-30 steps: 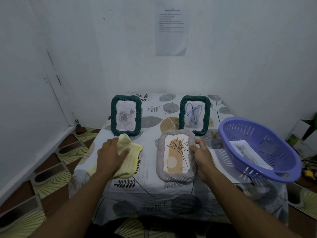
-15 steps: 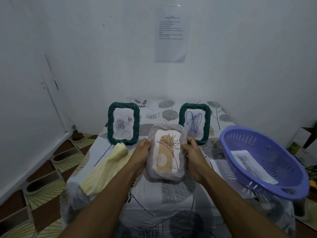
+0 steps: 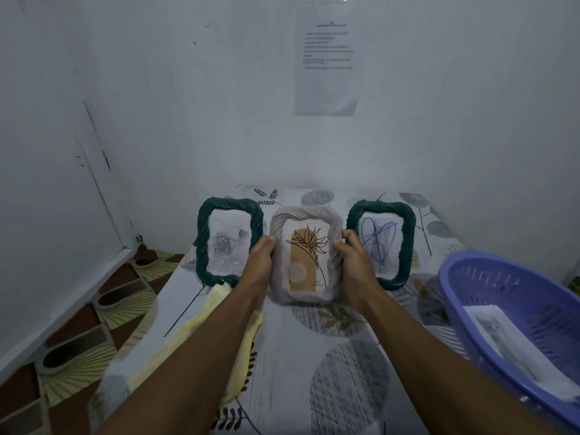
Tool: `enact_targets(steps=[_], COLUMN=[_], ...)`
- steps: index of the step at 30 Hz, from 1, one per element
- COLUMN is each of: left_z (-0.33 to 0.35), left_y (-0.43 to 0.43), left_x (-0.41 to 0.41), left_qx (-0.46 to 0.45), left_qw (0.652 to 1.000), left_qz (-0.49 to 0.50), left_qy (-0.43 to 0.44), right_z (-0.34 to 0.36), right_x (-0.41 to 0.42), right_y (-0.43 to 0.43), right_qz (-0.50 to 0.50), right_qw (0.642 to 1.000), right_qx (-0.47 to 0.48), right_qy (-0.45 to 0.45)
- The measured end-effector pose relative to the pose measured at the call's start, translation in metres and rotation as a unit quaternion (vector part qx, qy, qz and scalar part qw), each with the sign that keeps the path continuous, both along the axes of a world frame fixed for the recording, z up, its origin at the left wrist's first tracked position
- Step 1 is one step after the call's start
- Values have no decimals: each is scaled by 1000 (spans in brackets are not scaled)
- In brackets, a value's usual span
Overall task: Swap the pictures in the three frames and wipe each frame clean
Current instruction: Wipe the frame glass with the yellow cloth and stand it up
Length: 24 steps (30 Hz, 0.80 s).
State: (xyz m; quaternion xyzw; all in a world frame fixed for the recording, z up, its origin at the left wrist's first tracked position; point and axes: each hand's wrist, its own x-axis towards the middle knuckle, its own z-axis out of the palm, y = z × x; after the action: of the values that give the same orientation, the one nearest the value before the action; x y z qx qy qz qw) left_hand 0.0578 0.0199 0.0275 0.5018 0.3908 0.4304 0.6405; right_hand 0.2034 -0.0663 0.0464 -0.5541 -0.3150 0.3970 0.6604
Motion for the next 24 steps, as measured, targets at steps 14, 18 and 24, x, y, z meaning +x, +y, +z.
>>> enact_targets(steps=[14, 18, 24], left_z=[-18, -15, -9], left_y=[20, 9, -24], left_x=[17, 7, -39], left_qx=[28, 39, 276], left_qw=[999, 996, 920], left_qz=[-2, -27, -39], left_qy=[35, 77, 276], right_z=[-23, -18, -10], right_x=[17, 17, 12], right_y=[22, 9, -27], right_qz=[-10, 9, 18], right_qw=[998, 999, 998], right_qx=[29, 23, 23], right_qy=[55, 39, 55])
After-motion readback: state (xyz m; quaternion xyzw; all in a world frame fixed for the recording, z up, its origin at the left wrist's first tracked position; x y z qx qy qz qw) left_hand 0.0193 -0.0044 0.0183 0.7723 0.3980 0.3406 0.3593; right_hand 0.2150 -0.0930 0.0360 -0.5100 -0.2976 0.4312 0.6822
